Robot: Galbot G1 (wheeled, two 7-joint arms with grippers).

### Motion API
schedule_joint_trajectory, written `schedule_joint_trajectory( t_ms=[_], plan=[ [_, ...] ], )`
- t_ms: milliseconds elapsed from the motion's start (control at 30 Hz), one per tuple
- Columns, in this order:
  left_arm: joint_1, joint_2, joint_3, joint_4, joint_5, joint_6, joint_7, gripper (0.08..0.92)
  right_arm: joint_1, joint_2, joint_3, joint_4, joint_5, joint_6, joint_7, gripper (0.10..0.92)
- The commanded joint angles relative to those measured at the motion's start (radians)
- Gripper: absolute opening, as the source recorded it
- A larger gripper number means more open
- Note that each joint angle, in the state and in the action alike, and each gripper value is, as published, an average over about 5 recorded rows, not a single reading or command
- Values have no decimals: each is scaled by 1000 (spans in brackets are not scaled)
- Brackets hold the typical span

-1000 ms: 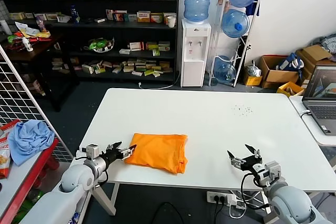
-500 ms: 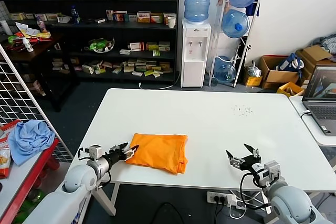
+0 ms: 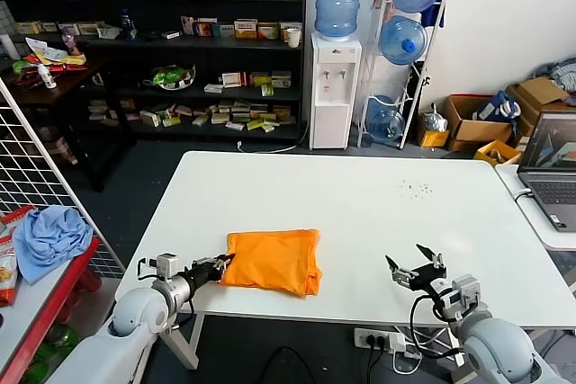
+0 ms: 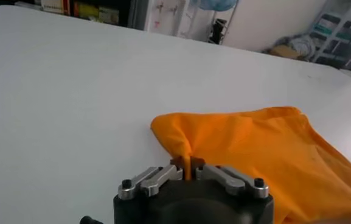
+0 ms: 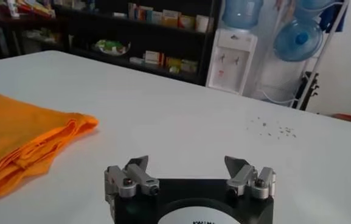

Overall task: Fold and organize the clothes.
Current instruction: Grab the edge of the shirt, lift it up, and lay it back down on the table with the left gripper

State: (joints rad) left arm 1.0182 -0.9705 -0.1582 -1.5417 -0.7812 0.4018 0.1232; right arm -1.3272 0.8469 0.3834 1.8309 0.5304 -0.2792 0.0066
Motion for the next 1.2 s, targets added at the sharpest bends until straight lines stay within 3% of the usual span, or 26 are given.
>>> schedule_joint_trajectory(
  t_ms=[33, 267, 600, 1200],
  plan=[
    [38, 54, -67, -55, -19, 1, -78, 132, 9, 1, -8, 2, -2, 1, 9, 823],
    [90, 182, -170, -78, 36, 19, -140, 129, 32, 12, -37, -2, -13, 4, 17, 823],
    [142, 328, -274, 1, 306, -38, -127, 129, 70, 13, -94, -9, -23, 4, 20, 823],
    [74, 561, -259, 89, 673, -202, -82, 129, 124, 48, -149, -43, -29, 2, 17, 823]
  ],
)
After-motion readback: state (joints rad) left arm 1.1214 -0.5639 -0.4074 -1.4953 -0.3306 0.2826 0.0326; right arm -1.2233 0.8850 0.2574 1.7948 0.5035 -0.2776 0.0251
